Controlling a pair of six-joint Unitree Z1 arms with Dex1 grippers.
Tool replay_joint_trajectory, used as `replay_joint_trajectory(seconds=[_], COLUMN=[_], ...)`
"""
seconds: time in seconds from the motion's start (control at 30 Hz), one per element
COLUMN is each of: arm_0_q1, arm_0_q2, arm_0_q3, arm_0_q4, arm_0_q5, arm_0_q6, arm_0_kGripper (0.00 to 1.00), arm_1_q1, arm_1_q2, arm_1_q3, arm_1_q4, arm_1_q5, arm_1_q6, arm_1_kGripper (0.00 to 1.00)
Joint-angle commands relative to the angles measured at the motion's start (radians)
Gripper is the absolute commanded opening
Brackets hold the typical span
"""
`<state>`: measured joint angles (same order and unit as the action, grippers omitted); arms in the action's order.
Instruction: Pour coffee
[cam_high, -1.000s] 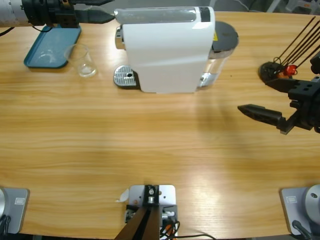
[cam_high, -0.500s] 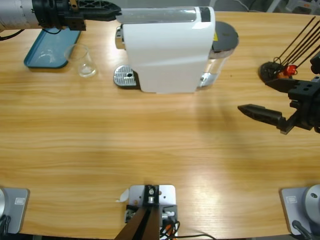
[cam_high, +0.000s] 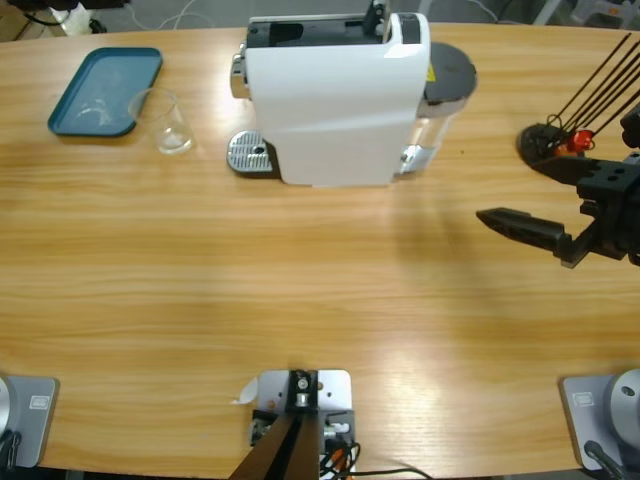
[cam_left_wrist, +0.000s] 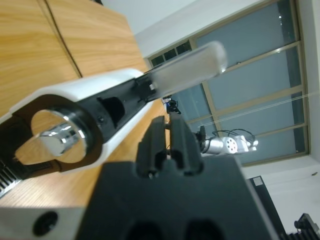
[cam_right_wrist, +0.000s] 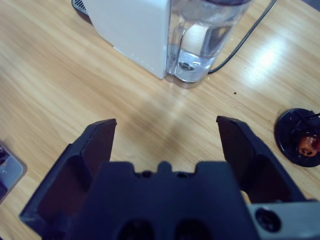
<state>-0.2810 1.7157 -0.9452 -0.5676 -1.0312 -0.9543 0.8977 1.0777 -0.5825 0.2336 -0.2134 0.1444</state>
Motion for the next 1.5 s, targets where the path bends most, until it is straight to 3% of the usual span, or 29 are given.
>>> replay_joint_trajectory(seconds=[0.03,0.17,0.33,0.4,0.43,0.53,0.63,0.77,0.93,1.03,1.13,1.27,1.5], arm_0_q1=[-0.040,-0.051,-0.146,-0.212,-0.229,-0.234,-0.234,-0.238,-0.244,-0.244,-0.244,-0.244,-0.245], arm_0_q2=[-0.003,-0.156,-0.347,-0.408,-0.443,-0.542,-0.623,-0.685,-0.670,-0.649,-0.638,-0.633,-0.627], arm_0_q3=[0.023,0.073,0.028,0.049,0.084,0.174,0.241,0.275,0.276,0.278,0.278,0.281,0.284], arm_0_q4=[0.013,0.227,0.722,0.819,0.827,0.827,0.845,0.856,0.868,0.868,0.867,0.864,0.859], arm_0_q5=[0.004,0.222,0.698,0.927,1.005,1.091,1.126,1.120,1.114,1.114,1.114,1.114,1.114], arm_0_q6=[0.013,0.274,0.651,0.756,0.788,0.831,0.851,0.850,0.848,0.848,0.848,0.848,0.847], arm_0_kGripper=[0.000,0.000,0.010,0.511,0.653,0.916,0.993,0.989,0.977,0.974,0.973,0.973,0.973], arm_1_q1=[0.007,0.006,0.006,0.007,0.006,0.005,-0.098,-0.359,-0.500,-0.573,-0.665,-0.680,-0.682], arm_1_q2=[-0.015,-0.009,0.004,0.019,0.027,0.051,0.091,0.112,0.078,0.074,0.172,0.300,0.351], arm_1_q3=[0.032,0.029,0.023,0.023,0.022,0.015,-0.009,-0.049,-0.069,-0.079,-0.080,-0.054,-0.038], arm_1_q4=[0.001,0.008,0.026,0.034,0.035,0.047,0.094,0.129,0.134,0.130,0.082,-0.018,-0.073], arm_1_q5=[-0.018,-0.035,-0.092,-0.146,-0.177,-0.288,-0.398,-0.384,-0.205,-0.147,-0.090,-0.061,-0.050], arm_1_q6=[-0.011,-0.009,0.007,0.007,0.007,0.064,0.152,0.173,0.221,0.211,0.221,0.230,0.225], arm_1_kGripper=[0.881,0.881,0.880,0.873,0.852,0.845,0.849,0.849,0.861,0.628,0.635,0.652,0.734])
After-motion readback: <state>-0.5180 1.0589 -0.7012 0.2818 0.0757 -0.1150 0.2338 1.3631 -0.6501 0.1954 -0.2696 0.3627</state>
